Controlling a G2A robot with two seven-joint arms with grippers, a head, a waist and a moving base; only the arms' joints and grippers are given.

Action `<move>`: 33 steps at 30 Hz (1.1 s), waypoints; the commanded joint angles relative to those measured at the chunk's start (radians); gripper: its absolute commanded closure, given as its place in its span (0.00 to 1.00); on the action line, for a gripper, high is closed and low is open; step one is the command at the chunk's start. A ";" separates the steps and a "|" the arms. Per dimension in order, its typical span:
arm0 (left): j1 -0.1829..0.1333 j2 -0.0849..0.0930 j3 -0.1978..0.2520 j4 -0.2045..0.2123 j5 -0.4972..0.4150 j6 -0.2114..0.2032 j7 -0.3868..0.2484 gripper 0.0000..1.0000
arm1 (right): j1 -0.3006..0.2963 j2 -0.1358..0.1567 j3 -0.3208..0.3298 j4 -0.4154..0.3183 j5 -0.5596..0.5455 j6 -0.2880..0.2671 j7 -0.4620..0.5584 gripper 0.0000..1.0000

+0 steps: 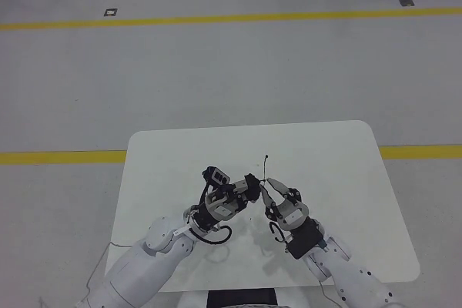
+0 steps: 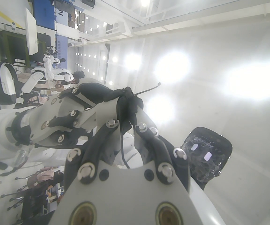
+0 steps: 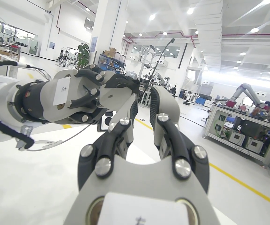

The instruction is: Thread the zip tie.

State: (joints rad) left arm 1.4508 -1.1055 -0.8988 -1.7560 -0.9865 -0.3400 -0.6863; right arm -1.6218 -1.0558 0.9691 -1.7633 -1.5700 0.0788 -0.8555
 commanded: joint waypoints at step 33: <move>0.000 0.000 0.000 0.000 0.000 0.000 0.000 1.00 | 0.009 0.021 0.005 0.042 0.000 -0.030 0.026 1.00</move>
State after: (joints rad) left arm 1.4508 -1.1055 -0.8988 -1.7560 -0.9865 -0.3400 -0.6863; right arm -1.6134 -1.0362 0.9748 -1.7227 -1.5700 0.0490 -0.8317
